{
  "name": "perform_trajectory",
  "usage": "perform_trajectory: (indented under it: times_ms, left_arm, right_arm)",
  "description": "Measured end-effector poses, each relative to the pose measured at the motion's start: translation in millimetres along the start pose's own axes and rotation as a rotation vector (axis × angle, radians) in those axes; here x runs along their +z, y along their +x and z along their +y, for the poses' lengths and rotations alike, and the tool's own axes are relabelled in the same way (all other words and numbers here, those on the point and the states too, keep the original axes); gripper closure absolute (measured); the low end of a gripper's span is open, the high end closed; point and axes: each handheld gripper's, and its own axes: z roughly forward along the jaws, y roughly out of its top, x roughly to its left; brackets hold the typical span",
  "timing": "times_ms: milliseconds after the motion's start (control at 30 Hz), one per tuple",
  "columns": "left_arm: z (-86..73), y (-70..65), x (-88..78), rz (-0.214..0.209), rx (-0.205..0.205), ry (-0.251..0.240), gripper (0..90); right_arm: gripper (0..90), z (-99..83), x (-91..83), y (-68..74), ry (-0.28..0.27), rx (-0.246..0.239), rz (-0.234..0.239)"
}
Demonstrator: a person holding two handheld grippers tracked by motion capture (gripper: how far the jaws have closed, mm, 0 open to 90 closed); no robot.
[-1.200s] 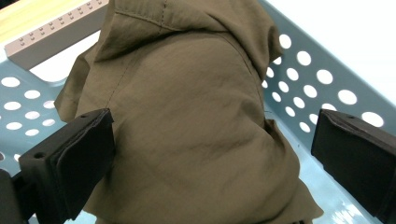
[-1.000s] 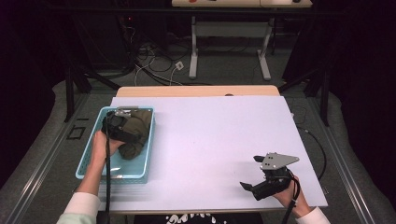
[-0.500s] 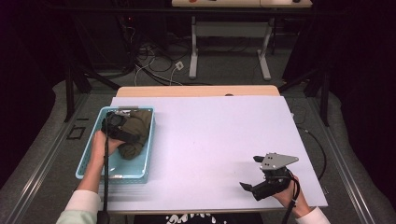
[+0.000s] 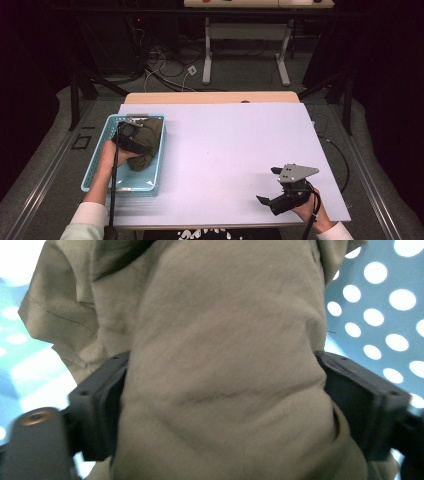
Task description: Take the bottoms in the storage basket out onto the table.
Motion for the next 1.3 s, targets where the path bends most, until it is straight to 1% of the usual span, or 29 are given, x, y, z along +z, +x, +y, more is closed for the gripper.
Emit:
perform_trajectory:
  times_ms: [33, 67, 100, 133, 200, 300, 367, 433, 567, 733, 867, 900, 933, 1067, 1300]
  left_arm:
    - [-0.2, 0.2, -0.1, -0.003, -0.005, 0.001, 16.8]
    - [-0.5, 0.6, -0.3, -0.006, -0.009, 0.001, 21.2]
    - [-0.7, 0.9, -0.6, -0.008, -0.007, 0.0, 21.2]
    - [-1.5, 1.1, -1.4, -0.017, -0.004, -0.004, 26.2]
    - [-1.9, 1.4, -2.2, -0.023, -0.001, -0.006, 31.3]
    - [-3.1, 3.0, -4.0, -0.045, 0.003, -0.015, 36.2]
    - [-3.7, 3.6, -5.6, -0.056, 0.008, -0.017, 37.9]
    - [-4.1, 4.8, -8.6, -0.075, 0.014, -0.011, 38.6]
    - [-3.5, 4.5, -11.9, -0.075, 0.027, -0.001, 39.6]
    - [-4.5, 5.3, -17.0, -0.078, 0.041, -0.005, 40.5]
    - [-6.9, 7.4, -21.6, -0.093, 0.059, -0.014, 40.8]
    - [-7.3, 7.7, -22.8, -0.093, 0.059, -0.017, 41.0]
    - [-7.5, 8.1, -24.1, -0.093, 0.067, -0.018, 41.0]
    - [-8.9, 9.9, -29.8, -0.11, 0.067, -0.038, 41.5]
    - [-9.7, 10.4, -37.9, -0.116, 0.095, -0.054, 41.5]
  right_arm:
    - [0.6, 0.0, 0.0, 0.0, 0.0, 0.0, 0.0]
    - [0.6, 0.1, -0.1, 0.4, 0.0, -0.001, -0.001]
    - [0.6, 0.1, -0.1, 0.4, 0.0, -0.001, -0.001]
    - [0.6, 0.1, 0.0, 0.3, 0.0, -0.002, -0.002]
    - [0.6, 0.0, 0.0, 0.3, 0.001, 0.0, 0.0]
    - [0.6, 0.1, -0.4, 0.3, -0.002, -0.003, -0.003]
    - [0.6, 0.1, -0.5, 0.5, -0.001, -0.002, -0.002]
    - [0.6, 0.0, -0.5, 0.4, -0.001, -0.002, -0.002]
    - [0.6, -0.2, -0.7, -0.2, 0.0, -0.003, -0.002]
    - [0.6, -0.2, -1.5, -0.4, -0.004, -0.003, -0.006]
    - [0.6, -0.3, -2.3, -1.2, -0.003, -0.005, -0.007]
    - [0.6, -0.4, -2.7, -1.1, -0.002, -0.007, -0.004]
    - [0.6, -0.4, -2.7, -1.1, -0.002, -0.007, -0.004]
    - [0.6, -0.2, -3.2, -0.9, -0.006, -0.009, -0.006]
    - [0.6, -0.6, -3.0, -1.4, -0.006, -0.005, -0.001]
